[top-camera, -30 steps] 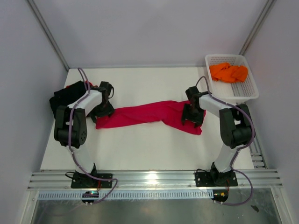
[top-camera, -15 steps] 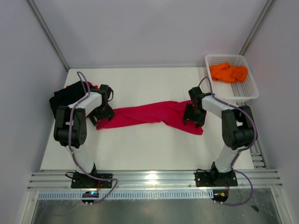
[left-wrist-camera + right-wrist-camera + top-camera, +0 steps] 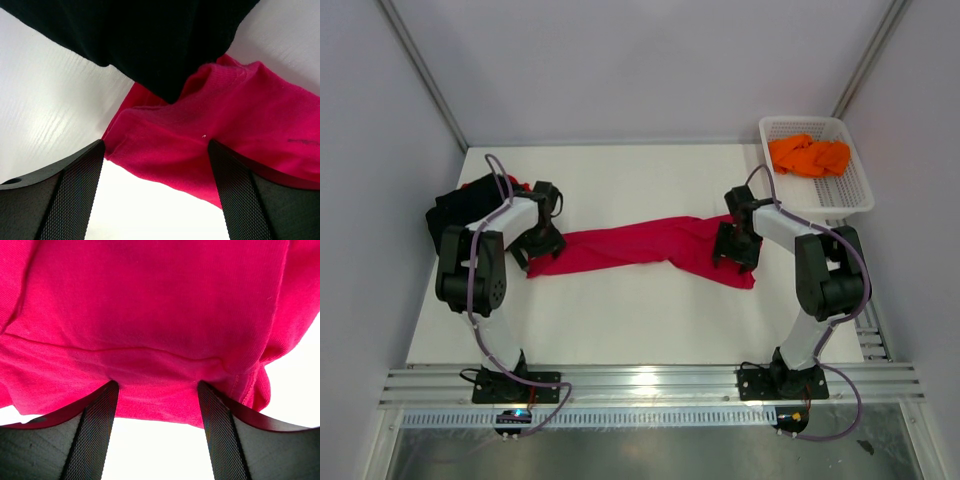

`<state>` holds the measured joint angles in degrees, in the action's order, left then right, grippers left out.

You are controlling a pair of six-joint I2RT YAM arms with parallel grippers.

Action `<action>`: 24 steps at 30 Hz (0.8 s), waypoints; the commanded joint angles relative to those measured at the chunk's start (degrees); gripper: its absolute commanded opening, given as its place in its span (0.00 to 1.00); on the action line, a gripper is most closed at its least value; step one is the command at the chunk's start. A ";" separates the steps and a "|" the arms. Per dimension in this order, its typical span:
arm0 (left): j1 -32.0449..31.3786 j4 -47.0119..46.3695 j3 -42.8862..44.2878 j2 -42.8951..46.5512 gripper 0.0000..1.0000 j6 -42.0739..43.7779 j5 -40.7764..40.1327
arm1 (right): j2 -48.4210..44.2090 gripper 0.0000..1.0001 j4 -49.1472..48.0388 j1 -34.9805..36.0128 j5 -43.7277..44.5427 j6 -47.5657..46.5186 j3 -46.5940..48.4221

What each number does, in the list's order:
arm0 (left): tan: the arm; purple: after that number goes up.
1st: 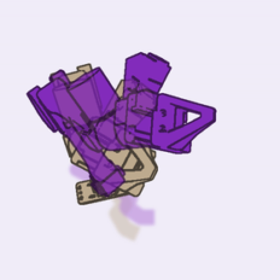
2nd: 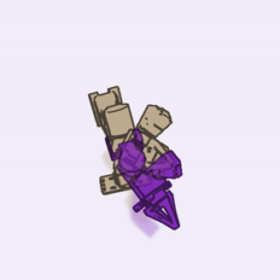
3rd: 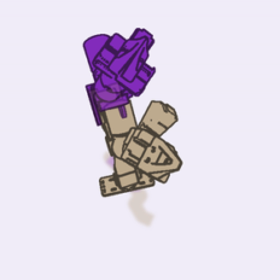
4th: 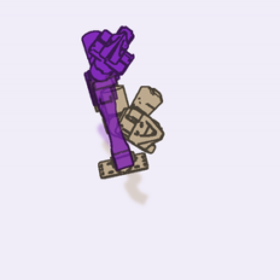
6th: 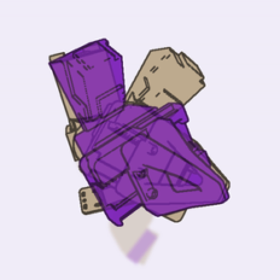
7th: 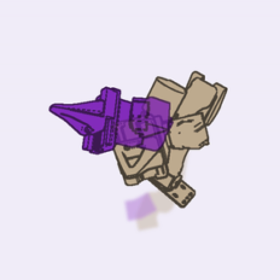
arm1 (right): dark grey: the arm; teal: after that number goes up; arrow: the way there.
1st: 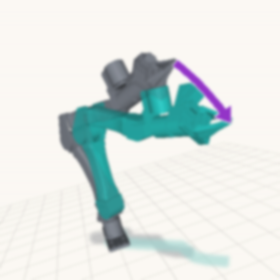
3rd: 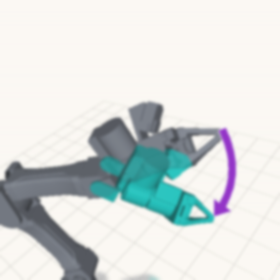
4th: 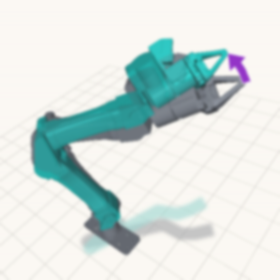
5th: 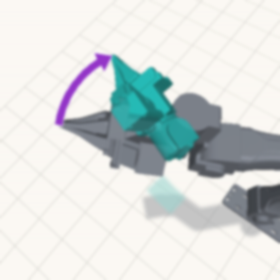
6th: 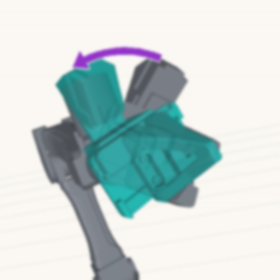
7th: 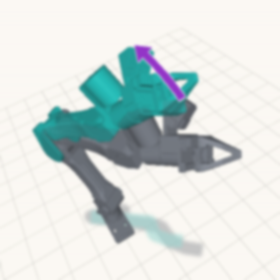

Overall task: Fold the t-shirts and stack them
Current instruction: Fold the other side of the tshirt into a rectangle

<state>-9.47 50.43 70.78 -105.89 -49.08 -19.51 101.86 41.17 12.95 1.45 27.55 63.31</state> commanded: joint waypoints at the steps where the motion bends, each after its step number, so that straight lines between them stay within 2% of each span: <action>1: 0.77 1.50 -0.82 -1.08 0.87 -0.58 -1.85 | 2.99 0.69 -1.18 -1.26 0.31 -0.39 -2.58; 10: 2.53 6.25 0.32 1.12 0.87 -0.31 -5.98 | 3.61 0.69 0.84 -2.31 -0.57 -0.92 -2.66; 15: 2.97 7.04 0.50 2.09 0.87 0.04 -6.68 | 3.60 0.69 1.46 -3.10 -3.12 -1.18 -2.84; 24: 5.96 7.84 0.32 4.11 0.87 1.70 -7.39 | 2.81 0.68 3.57 -5.83 -1.81 -2.15 -2.84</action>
<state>-4.69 56.51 70.83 -105.12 -48.60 -24.56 101.89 41.58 9.10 -4.21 27.14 63.31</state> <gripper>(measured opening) 0.870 0.683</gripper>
